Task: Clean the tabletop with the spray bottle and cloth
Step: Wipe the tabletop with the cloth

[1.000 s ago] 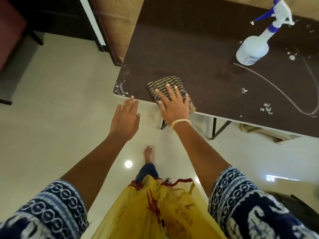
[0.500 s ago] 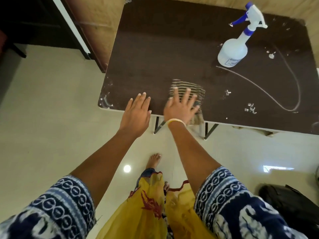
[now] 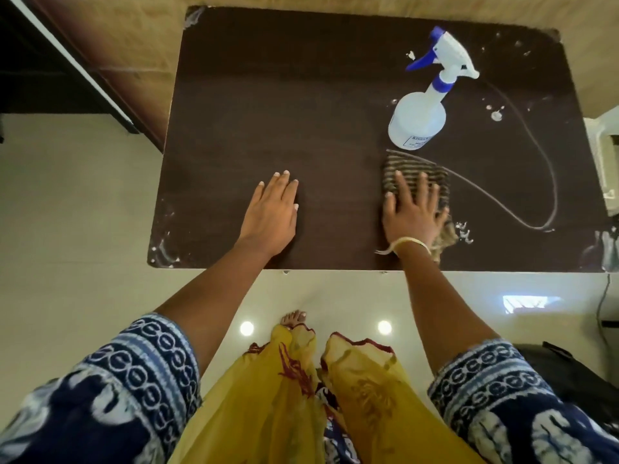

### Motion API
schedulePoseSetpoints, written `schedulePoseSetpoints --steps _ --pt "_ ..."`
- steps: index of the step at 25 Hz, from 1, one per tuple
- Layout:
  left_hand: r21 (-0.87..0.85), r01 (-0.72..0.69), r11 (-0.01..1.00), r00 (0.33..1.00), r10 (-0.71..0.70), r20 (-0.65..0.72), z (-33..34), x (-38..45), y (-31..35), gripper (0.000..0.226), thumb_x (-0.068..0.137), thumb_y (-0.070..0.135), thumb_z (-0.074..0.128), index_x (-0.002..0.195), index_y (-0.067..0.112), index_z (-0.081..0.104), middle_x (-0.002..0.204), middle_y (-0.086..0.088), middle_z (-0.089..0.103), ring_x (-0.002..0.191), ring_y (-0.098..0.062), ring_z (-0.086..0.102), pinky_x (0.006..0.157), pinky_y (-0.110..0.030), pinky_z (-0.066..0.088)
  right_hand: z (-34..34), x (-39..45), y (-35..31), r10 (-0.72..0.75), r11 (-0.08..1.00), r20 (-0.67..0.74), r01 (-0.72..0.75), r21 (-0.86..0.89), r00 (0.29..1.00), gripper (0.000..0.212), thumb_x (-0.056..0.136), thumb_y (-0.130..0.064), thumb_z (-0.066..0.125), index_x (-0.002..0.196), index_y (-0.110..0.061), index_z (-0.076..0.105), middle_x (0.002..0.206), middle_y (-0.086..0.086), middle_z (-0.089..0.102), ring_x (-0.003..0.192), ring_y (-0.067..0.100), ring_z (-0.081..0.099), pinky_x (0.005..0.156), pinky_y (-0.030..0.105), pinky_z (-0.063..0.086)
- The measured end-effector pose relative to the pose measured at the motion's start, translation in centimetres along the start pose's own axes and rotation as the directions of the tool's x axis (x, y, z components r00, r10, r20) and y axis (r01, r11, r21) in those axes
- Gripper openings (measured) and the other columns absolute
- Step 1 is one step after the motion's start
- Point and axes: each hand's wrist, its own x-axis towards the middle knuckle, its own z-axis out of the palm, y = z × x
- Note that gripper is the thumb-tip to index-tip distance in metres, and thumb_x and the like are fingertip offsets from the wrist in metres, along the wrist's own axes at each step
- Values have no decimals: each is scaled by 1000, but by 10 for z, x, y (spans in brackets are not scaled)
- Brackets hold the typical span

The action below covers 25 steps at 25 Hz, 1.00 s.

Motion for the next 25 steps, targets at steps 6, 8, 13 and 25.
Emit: schedulePoseSetpoints --steps 6,8,13,25 --pt "19 13 1000 999 -14 41 15 0 52 53 104 29 33 153 10 26 162 -10 19 151 -25 15 122 -42 15 -9 -5 10 364 924 -6 -360 131 932 53 100 -50 24 152 -47 14 166 -1 -3 151 30 -5 117 62 -2" --pt "9 101 995 995 -101 23 19 -9 59 52 104 29 32 153 11 27 162 -10 20 151 -24 15 123 -43 15 3 -23 -23 133 988 38 -135 69 990 54 100 -49 24 153 -46 11 165 3 -4 151 33 -5 117 62 -2" --pt "13 307 952 951 -307 -34 34 -49 91 51 105 30 31 152 11 29 163 -11 17 151 -26 12 122 -45 14 14 -51 4 -571 811 147 583 -50 807 51 99 -53 29 149 -49 24 164 -3 14 151 29 9 116 61 6" --pt "-24 393 919 919 -394 -31 57 -101 112 54 103 32 35 151 8 28 163 -13 17 151 -28 13 121 -46 16 -4 -51 83 209 969 -67 -197 147 976 57 98 -48 30 153 -37 25 164 9 10 151 35 4 115 61 1"
